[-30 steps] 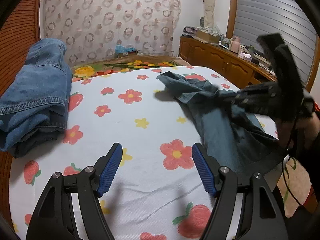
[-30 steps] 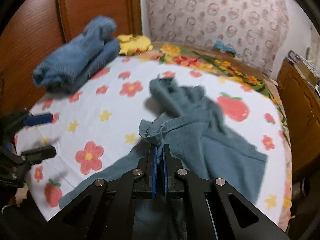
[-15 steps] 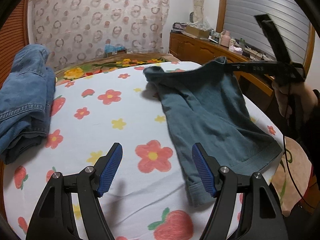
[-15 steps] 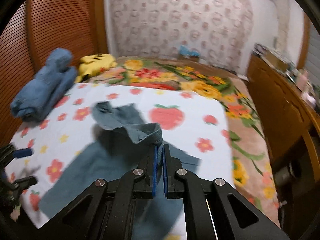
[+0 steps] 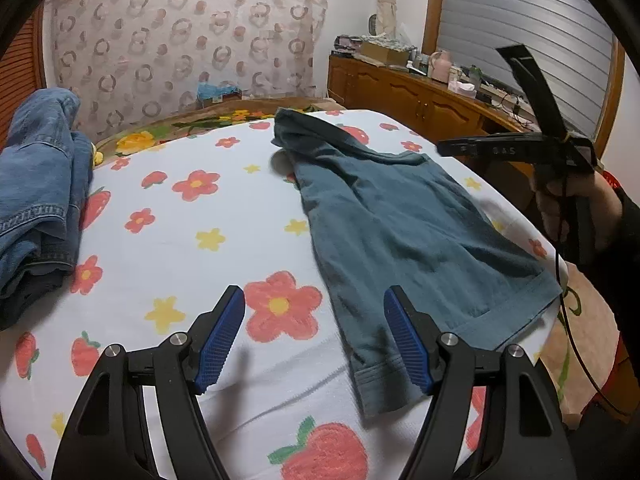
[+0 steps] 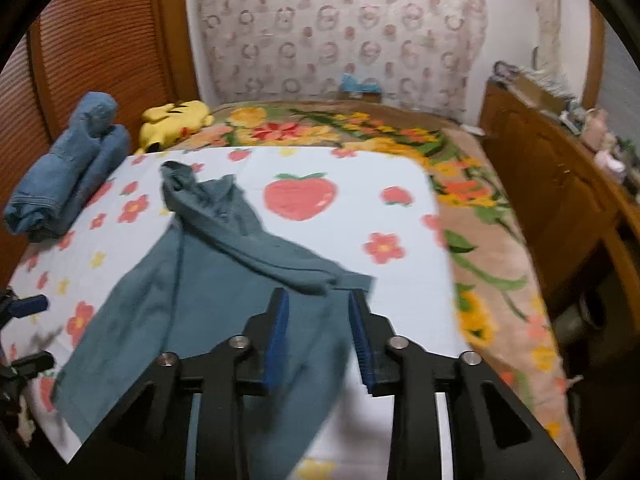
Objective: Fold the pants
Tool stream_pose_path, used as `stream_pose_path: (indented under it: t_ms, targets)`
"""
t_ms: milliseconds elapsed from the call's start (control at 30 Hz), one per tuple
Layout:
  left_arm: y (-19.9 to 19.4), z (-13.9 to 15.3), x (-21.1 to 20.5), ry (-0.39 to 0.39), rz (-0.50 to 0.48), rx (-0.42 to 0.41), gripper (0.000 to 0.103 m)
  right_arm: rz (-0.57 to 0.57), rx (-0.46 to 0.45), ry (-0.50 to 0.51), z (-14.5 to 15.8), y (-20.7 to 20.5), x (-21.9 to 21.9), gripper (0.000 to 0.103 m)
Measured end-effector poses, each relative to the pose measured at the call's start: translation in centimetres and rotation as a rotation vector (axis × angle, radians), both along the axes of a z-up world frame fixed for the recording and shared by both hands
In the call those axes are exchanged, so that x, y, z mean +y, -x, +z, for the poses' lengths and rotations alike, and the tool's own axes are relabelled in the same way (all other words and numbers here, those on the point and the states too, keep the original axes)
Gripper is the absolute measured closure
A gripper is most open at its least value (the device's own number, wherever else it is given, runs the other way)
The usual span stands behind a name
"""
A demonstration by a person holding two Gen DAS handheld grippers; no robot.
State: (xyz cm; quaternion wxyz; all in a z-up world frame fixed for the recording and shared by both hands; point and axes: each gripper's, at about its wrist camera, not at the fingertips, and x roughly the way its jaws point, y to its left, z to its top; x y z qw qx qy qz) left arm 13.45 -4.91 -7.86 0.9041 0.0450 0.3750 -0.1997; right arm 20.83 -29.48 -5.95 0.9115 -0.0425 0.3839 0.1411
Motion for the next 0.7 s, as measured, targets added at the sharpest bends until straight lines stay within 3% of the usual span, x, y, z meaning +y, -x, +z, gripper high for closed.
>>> stream_pose_path:
  t_ms: [300,433,533,700]
  targets:
    - [-0.3,-1.3,-0.4,-0.020,-0.008,0.034,0.030,-0.001,0.055,-0.022,-2.7,-4.3,-1.2,0.070]
    - [-0.4,-1.7,-0.4,-0.021,-0.006,0.046,0.030,-0.006,0.040,0.006,-2.6,-4.4,-0.9,0.098]
    - [-0.5,-2.0,-0.3,-0.015,-0.003,0.056,0.030,0.005,0.020,-0.010,-2.2,-4.1,-1.5,0.102]
    - [-0.4,-2.2,-0.2,-0.020,-0.001,0.056,0.030,-0.071,-0.062,-0.038,-0.1,-3.3,-3.4,0.102]
